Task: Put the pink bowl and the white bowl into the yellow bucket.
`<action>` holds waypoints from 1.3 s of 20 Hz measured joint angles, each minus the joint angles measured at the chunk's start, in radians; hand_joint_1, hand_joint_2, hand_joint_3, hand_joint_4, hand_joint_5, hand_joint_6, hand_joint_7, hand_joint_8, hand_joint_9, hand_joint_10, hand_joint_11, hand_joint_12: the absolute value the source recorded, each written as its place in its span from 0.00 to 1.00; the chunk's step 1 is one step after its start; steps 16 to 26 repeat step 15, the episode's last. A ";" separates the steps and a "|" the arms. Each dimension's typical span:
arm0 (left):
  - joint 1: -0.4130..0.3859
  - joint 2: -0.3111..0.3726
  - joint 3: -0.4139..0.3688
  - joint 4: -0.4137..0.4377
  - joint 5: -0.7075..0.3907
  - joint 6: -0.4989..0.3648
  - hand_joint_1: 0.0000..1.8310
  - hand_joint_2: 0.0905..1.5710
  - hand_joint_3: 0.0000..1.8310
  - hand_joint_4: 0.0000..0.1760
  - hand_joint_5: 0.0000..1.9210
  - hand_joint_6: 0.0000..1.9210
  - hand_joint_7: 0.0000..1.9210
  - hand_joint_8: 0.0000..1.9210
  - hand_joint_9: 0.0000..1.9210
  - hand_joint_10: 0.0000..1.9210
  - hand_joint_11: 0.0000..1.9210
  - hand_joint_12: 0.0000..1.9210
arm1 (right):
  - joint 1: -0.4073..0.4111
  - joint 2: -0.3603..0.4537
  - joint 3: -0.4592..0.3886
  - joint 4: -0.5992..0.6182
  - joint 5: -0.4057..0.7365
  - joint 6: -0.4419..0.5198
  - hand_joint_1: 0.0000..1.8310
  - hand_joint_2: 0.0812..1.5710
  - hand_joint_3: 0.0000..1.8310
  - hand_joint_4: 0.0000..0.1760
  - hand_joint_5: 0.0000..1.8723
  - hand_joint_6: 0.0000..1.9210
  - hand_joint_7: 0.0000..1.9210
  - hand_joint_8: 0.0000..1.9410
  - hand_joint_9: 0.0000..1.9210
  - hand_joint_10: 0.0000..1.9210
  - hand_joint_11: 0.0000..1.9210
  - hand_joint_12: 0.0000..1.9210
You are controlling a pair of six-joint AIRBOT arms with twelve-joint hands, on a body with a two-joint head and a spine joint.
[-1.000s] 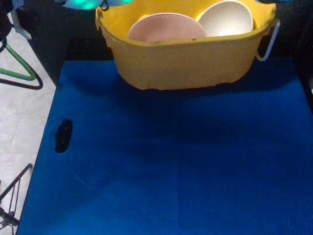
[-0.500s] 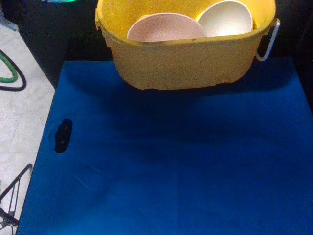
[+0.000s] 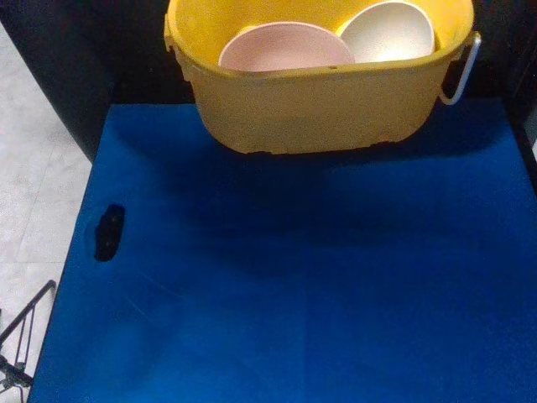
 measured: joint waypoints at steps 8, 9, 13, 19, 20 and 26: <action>0.100 0.152 -0.134 -0.076 -0.173 0.095 0.58 0.72 0.00 0.00 0.46 0.60 0.42 0.46 0.30 0.62 0.15 0.94 | -0.031 0.046 -0.014 0.128 0.154 0.000 0.64 0.69 0.00 0.00 0.23 0.52 0.24 0.52 0.19 0.61 0.12 0.85; 0.109 0.164 -0.146 -0.084 -0.198 0.122 0.58 0.72 0.00 0.00 0.46 0.60 0.41 0.46 0.28 0.62 0.11 0.94 | -0.041 0.043 -0.014 0.134 0.178 -0.001 0.64 0.68 0.00 0.00 0.23 0.51 0.25 0.52 0.19 0.61 0.11 0.84; 0.202 0.234 -0.224 -0.116 -0.315 0.170 0.57 0.72 0.00 0.10 0.46 0.59 0.44 0.41 0.33 0.59 0.18 0.89 | -0.060 0.040 -0.023 0.159 0.212 0.000 0.61 0.66 0.00 0.00 0.19 0.50 0.24 0.49 0.19 0.61 0.11 0.84; 0.232 0.259 -0.244 -0.135 -0.374 0.204 0.56 0.74 0.00 0.00 0.43 0.64 0.39 0.51 0.33 0.59 0.18 0.90 | -0.095 0.052 -0.023 0.192 0.280 -0.001 0.61 0.66 0.00 0.00 0.18 0.50 0.22 0.46 0.17 0.58 0.09 0.84; 0.232 0.259 -0.244 -0.135 -0.374 0.204 0.56 0.74 0.00 0.00 0.43 0.64 0.39 0.51 0.33 0.59 0.18 0.90 | -0.095 0.052 -0.023 0.192 0.280 -0.001 0.61 0.66 0.00 0.00 0.18 0.50 0.22 0.46 0.17 0.58 0.09 0.84; 0.232 0.259 -0.244 -0.135 -0.374 0.204 0.56 0.74 0.00 0.00 0.43 0.64 0.39 0.51 0.33 0.59 0.18 0.90 | -0.095 0.052 -0.023 0.192 0.280 -0.001 0.61 0.66 0.00 0.00 0.18 0.50 0.22 0.46 0.17 0.58 0.09 0.84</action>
